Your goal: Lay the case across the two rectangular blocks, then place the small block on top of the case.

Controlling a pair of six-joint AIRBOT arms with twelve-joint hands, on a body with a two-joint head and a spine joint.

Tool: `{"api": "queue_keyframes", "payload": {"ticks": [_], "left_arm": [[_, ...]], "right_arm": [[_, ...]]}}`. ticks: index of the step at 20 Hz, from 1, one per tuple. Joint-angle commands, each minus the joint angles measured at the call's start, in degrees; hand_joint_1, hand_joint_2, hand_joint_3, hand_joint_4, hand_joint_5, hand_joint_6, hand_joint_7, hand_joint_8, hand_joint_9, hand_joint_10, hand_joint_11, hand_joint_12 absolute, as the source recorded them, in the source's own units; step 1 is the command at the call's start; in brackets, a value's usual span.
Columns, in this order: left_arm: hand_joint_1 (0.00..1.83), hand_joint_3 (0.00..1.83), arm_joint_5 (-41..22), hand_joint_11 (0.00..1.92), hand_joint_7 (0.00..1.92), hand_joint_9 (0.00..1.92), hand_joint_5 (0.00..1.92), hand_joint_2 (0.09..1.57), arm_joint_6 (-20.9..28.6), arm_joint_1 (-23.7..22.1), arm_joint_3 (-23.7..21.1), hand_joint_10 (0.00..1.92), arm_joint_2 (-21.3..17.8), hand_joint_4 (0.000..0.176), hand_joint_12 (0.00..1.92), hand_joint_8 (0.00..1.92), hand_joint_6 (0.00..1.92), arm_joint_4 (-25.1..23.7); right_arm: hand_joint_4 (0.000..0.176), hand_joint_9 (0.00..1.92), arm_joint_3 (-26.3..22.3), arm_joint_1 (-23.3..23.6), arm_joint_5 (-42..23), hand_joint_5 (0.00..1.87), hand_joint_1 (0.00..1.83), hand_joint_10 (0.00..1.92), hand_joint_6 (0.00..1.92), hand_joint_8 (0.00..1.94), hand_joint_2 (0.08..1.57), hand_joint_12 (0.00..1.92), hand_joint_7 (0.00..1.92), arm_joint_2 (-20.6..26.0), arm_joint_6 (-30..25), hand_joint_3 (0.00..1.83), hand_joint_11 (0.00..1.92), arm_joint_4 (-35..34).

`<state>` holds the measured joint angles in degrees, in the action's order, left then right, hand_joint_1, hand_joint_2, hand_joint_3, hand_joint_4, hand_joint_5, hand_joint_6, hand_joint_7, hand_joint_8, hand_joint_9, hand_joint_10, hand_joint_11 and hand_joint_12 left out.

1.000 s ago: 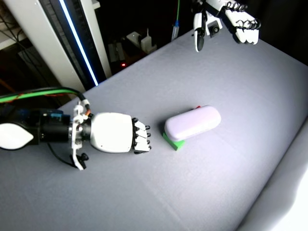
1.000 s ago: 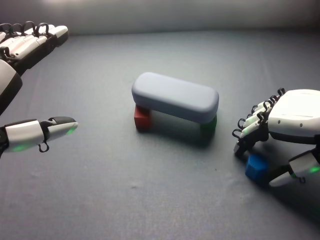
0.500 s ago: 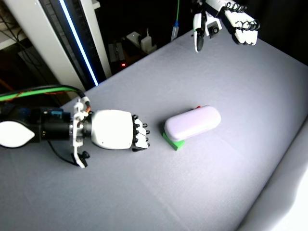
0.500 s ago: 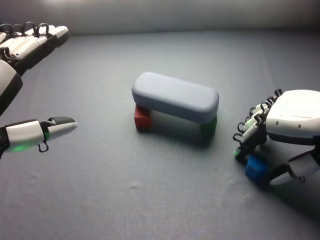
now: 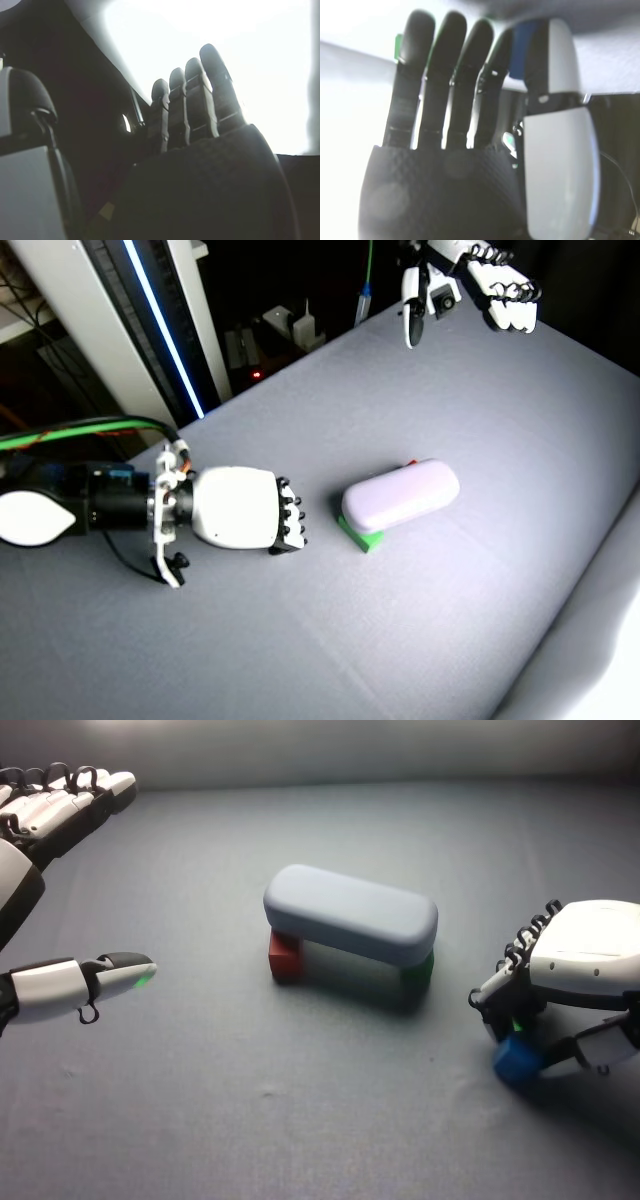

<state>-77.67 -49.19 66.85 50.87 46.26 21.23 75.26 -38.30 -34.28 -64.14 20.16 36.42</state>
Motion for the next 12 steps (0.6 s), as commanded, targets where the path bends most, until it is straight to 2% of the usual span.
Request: {"api": "queue_keyframes", "payload": {"ticks": [1,2,3,5,6,7,8,9,12], "left_arm": [[0.94,0.0,-7.5,0.0,0.2,0.2,0.2,0.95,0.3,-0.1,0.3,0.0,0.1,0.0,0.78,0.0,0.0,-0.5],[0.94,0.0,-7.5,0.0,0.21,0.2,0.21,0.95,0.4,-0.1,0.3,0.0,0.1,0.0,0.82,0.0,0.0,-0.5],[0.94,0.0,-7.5,0.0,0.21,0.2,0.21,0.95,0.4,-0.1,0.3,0.0,0.1,0.0,0.82,0.0,0.0,-0.5],[0.93,0.0,-7.6,0.0,0.2,0.19,0.2,0.94,0.5,0.0,0.3,0.0,0.1,0.0,0.75,0.0,0.0,-0.5],[0.94,0.0,-7.6,0.0,0.19,0.18,0.2,0.95,0.5,0.0,0.3,0.0,0.1,0.0,0.74,0.0,0.0,-0.5],[0.94,0.0,-7.7,0.0,0.19,0.18,0.2,0.95,0.5,0.0,0.3,0.0,0.1,0.0,0.74,0.0,0.0,-0.5],[0.95,0.0,-7.7,0.0,0.18,0.17,0.19,0.95,0.5,0.0,0.2,0.0,0.1,0.0,0.7,0.0,0.0,-0.5],[0.94,0.0,-7.7,0.0,0.18,0.17,0.18,0.95,0.5,0.0,0.2,0.0,0.1,0.0,0.67,0.0,0.0,-0.5],[0.94,0.0,-7.7,0.0,0.17,0.19,0.18,0.96,0.6,0.0,0.2,0.0,0.2,0.0,0.71,0.0,0.0,-0.5]], "right_arm": [[0.0,0.77,0.1,0.5,-4.9,0.68,1.12,1.0,0.75,0.66,0.93,1.42,0.83,0.0,-0.1,0.0,0.61,-1.7],[0.0,0.74,0.1,0.5,-4.9,0.73,1.06,0.85,0.4,0.44,0.9,1.34,0.83,0.0,-0.1,0.0,0.55,-1.7],[0.0,0.74,0.1,0.5,-4.9,0.73,1.06,0.85,0.4,0.44,0.9,1.34,0.83,0.0,-0.1,0.0,0.55,-1.7],[0.0,0.67,0.0,0.5,-4.9,0.78,1.04,0.9,0.16,0.35,0.89,1.39,0.81,0.0,-0.1,0.0,0.48,-1.7],[0.0,0.68,0.0,0.5,-4.9,0.79,1.04,1.01,0.12,0.41,0.87,1.43,0.8,0.0,-0.1,0.0,0.54,-1.7],[0.0,0.68,0.0,0.5,-4.9,0.79,1.04,1.01,0.12,0.41,0.87,1.43,0.8,0.0,-0.1,0.0,0.54,-1.7],[0.0,0.65,-0.1,0.5,-4.9,0.8,1.06,1.1,0.09,0.54,0.87,1.47,0.74,0.1,-0.1,0.0,0.53,-1.7],[0.0,0.65,-0.2,0.5,-4.9,0.82,1.07,1.12,0.06,0.65,0.87,1.47,0.69,0.1,-0.1,0.0,0.54,-1.7],[0.0,0.67,-0.2,0.5,-4.9,0.87,1.1,1.03,0.07,0.67,0.88,1.43,0.71,0.1,-0.1,0.0,0.52,-1.7]]}}
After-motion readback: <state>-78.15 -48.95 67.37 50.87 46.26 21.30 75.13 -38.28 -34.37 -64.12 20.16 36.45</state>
